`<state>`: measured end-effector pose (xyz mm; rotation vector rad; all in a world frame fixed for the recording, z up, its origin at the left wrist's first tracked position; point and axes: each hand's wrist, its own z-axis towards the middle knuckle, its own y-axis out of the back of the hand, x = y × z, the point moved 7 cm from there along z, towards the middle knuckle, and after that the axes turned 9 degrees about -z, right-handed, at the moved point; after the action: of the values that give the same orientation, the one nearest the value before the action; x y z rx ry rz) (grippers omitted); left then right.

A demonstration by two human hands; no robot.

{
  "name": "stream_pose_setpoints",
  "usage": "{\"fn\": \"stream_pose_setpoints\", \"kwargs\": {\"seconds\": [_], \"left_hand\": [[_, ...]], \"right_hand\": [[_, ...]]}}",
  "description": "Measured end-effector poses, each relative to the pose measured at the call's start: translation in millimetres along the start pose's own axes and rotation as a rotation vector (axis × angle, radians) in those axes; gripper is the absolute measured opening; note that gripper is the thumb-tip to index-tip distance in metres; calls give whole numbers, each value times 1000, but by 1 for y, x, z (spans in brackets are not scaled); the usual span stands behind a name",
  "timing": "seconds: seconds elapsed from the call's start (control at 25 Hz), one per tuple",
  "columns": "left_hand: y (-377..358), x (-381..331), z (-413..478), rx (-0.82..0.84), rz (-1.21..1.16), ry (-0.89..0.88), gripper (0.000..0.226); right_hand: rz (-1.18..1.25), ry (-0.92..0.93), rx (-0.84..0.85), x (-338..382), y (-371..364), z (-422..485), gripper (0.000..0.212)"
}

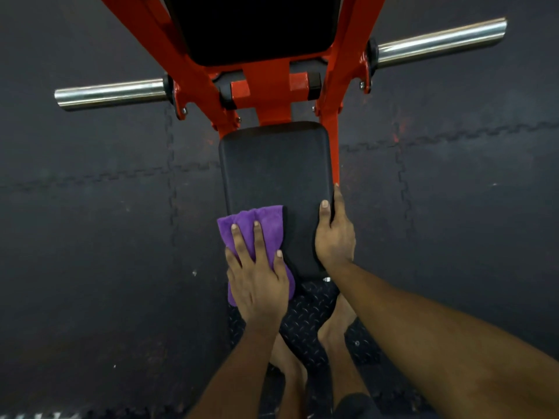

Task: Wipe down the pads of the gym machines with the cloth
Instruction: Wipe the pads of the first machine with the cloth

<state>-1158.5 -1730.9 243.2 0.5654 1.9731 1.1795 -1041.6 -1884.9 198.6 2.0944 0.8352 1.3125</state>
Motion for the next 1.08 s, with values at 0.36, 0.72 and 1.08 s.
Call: {"fn": "stream_pose_setpoints", "kwargs": {"seconds": [0.36, 0.72, 1.08], "left_hand": [[13, -31, 153, -73, 37, -91, 64], [7, -16, 104, 16, 54, -136, 66], [13, -53, 209, -46, 89, -243, 60]], "right_hand": [[-7, 9, -10, -5, -5, 3, 59], [-120, 50, -155, -4, -1, 3, 61], [-102, 53, -203, -11, -4, 5, 62]]}}
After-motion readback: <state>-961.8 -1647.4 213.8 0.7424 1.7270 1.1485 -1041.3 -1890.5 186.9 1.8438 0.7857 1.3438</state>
